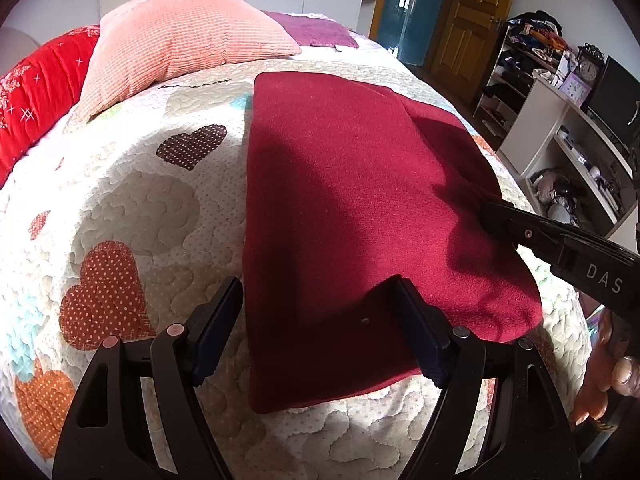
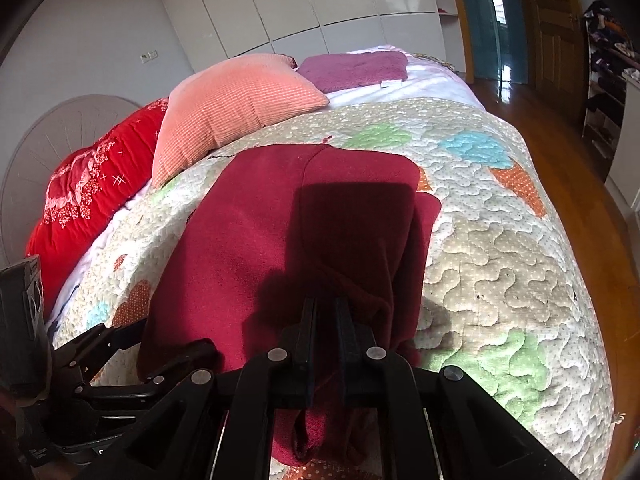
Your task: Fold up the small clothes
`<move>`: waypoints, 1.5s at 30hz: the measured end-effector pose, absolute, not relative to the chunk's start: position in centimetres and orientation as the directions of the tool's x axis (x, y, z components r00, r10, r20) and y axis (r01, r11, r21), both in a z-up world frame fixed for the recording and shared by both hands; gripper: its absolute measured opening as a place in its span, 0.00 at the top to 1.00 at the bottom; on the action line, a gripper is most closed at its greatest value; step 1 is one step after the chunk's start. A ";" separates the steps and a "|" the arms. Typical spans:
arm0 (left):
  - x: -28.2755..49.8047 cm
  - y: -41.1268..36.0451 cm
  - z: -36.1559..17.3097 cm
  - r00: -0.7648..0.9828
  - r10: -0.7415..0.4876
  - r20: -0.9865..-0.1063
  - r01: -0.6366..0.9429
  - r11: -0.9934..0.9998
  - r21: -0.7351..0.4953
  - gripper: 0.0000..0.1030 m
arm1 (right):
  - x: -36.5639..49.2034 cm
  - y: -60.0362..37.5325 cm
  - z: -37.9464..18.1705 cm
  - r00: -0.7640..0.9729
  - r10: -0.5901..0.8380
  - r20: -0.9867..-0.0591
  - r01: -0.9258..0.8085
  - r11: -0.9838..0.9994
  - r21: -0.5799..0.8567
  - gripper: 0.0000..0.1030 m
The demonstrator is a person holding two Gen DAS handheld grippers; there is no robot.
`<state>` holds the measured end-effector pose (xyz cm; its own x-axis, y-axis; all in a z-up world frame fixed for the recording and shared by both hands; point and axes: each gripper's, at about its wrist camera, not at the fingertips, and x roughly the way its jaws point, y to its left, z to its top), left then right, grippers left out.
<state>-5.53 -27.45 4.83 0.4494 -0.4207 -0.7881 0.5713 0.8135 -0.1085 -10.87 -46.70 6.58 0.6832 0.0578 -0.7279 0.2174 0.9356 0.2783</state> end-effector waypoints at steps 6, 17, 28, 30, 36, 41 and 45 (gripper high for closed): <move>-5.5 -27.1 5.3 0.447 -0.420 -0.790 0.574 0.812 -0.107 0.24 | -11.0 -46.4 6.4 0.679 0.056 -0.732 0.210 0.940 0.267 0.94; -5.4 -26.5 6.6 0.476 -0.422 -0.772 0.567 0.818 -0.098 0.24 | -12.4 -46.3 7.1 0.704 0.093 -0.704 0.192 0.929 0.315 0.90; -0.3 -25.8 6.3 0.314 -0.559 -0.767 0.515 0.779 -0.357 0.24 | -12.1 -50.3 7.4 0.736 0.119 -0.666 0.262 0.857 0.443 0.35; 0.5 -25.9 5.9 0.284 -0.574 -0.768 0.505 0.770 -0.389 0.24 | -11.0 -50.8 6.1 0.717 0.137 -0.683 0.275 0.845 0.458 0.31; 2.7 -27.0 4.3 0.207 -0.603 -0.771 0.493 0.744 -0.450 0.18 | -8.5 -52.4 2.8 0.723 0.260 -0.640 0.265 0.751 0.605 0.19; 3.4 -28.0 3.6 0.173 -0.606 -0.776 0.503 0.732 -0.460 0.13 | -7.2 -51.4 2.8 0.735 0.253 -0.629 0.235 0.775 0.587 0.19; 2.7 -28.3 4.1 0.203 -0.601 -0.773 0.539 0.728 -0.424 0.26 | -6.4 -49.7 3.3 0.726 0.228 -0.649 0.207 0.827 0.523 0.32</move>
